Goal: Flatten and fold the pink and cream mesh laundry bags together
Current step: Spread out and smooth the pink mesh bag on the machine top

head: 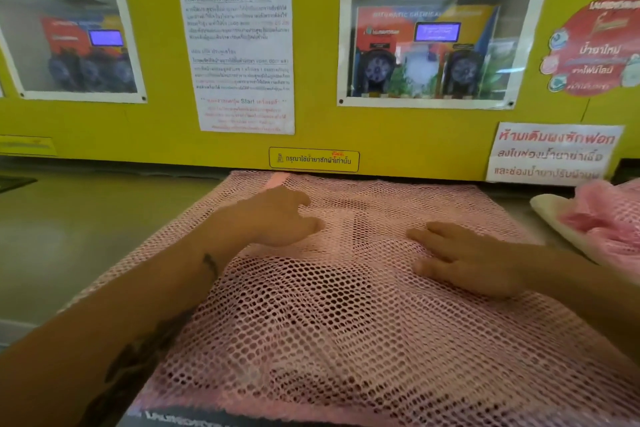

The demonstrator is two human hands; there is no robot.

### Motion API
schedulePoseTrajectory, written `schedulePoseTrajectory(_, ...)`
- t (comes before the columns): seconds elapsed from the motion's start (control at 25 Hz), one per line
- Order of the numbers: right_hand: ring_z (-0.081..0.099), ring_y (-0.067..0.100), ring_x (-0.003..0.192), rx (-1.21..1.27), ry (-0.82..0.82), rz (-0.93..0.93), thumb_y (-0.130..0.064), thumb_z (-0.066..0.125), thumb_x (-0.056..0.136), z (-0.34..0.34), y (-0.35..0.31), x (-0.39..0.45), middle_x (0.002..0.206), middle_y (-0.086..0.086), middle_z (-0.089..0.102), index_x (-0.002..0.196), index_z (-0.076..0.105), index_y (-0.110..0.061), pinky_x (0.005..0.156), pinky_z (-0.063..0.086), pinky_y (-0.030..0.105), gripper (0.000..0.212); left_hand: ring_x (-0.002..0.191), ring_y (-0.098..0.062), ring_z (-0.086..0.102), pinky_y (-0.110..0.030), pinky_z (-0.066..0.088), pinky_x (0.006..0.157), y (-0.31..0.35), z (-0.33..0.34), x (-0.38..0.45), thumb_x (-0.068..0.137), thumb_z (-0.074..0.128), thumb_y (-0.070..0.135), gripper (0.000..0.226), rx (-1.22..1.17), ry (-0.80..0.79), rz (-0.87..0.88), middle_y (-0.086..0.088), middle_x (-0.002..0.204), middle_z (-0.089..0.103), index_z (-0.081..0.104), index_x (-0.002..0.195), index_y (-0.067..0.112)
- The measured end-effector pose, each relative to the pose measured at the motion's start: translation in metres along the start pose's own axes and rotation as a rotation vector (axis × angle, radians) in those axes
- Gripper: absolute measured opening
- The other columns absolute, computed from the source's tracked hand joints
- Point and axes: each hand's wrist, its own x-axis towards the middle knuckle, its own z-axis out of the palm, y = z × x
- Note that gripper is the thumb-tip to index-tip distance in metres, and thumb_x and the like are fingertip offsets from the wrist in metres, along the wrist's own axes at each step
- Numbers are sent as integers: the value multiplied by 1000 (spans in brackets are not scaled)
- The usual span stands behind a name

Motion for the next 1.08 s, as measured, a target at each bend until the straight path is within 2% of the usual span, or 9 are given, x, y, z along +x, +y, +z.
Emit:
schedulePoseTrajectory(0.16, 1, 19, 152, 46, 4, -33, -80, 21, 82, 2, -7, -23, 166, -6, -2, 155, 0, -41, 121, 10, 49, 85, 147, -28, 21, -51, 21, 118, 28, 26, -10, 89, 35, 69, 75, 97, -118, 75, -5, 162, 17, 22, 152, 31)
schedulePoseTrajectory(0.44, 2, 16, 152, 63, -6, -45, -70, 32, 91, -4, 19, -22, 167, -5, 1, 155, 7, -38, 122, 8, 44, 76, 145, -22, 27, -48, 25, 117, 32, 24, -31, 80, 38, 78, 79, 75, -78, -30, 4, 159, 26, 29, 148, 39)
schedulePoseTrajectory(0.68, 32, 6, 136, 182, 332, -59, -67, 48, 82, -82, 79, -73, 149, -19, 34, 144, 36, -45, 111, 23, 28, 68, 146, -15, 21, -41, 18, 118, 112, 1, -37, 85, 48, 68, 66, -38, 43, 49, 12, 158, 29, 34, 145, 43)
schedulePoseTrajectory(0.76, 43, 12, 133, 298, 449, 45, -76, 59, 69, -105, 126, -87, 146, -15, 44, 128, 48, -53, 113, 31, 35, 64, 138, -13, 36, -39, 29, 113, 148, -5, -34, 84, 51, 67, 63, -117, 84, 96, 14, 151, 39, 38, 142, 45)
schedulePoseTrajectory(0.8, 47, 16, 131, 294, 466, 97, -83, 62, 61, -110, 153, -92, 147, -10, 47, 127, 50, -50, 112, 35, 38, 75, 133, -12, 42, -36, 34, 110, 166, -7, -32, 83, 52, 67, 62, -148, 99, 121, 15, 147, 43, 39, 140, 46)
schedulePoseTrajectory(0.84, 48, 20, 132, 239, 425, 165, -81, 65, 60, -112, 178, -96, 148, -5, 47, 134, 47, -44, 110, 37, 37, 84, 130, -11, 45, -34, 36, 108, 183, -7, -29, 83, 53, 66, 61, -159, 117, 150, 16, 144, 45, 41, 139, 46)
schedulePoseTrajectory(0.92, 44, 22, 136, 155, 258, 311, -55, 74, 75, -103, 208, -98, 156, -1, 39, 149, 33, -32, 106, 37, 32, 87, 127, -11, 47, -32, 37, 106, 218, -4, -21, 85, 56, 60, 57, -166, 152, 210, 14, 142, 49, 44, 138, 43)
schedulePoseTrajectory(1.0, 40, 24, 138, 140, 98, 364, -44, 76, 72, -80, 219, -96, 158, -4, 33, 151, 26, -37, 109, 36, 36, 94, 124, -11, 50, -33, 40, 105, 252, 2, -11, 86, 60, 55, 55, -171, 156, 257, 12, 139, 52, 47, 137, 41)
schedulePoseTrajectory(1.08, 45, 22, 132, 77, 136, 334, -41, 73, 72, -59, 222, -91, 153, -5, 42, 147, 33, -40, 105, 40, 38, 85, 122, -11, 52, -31, 42, 101, 279, 10, -1, 85, 62, 52, 55, -194, 106, 268, 12, 136, 53, 48, 136, 41)
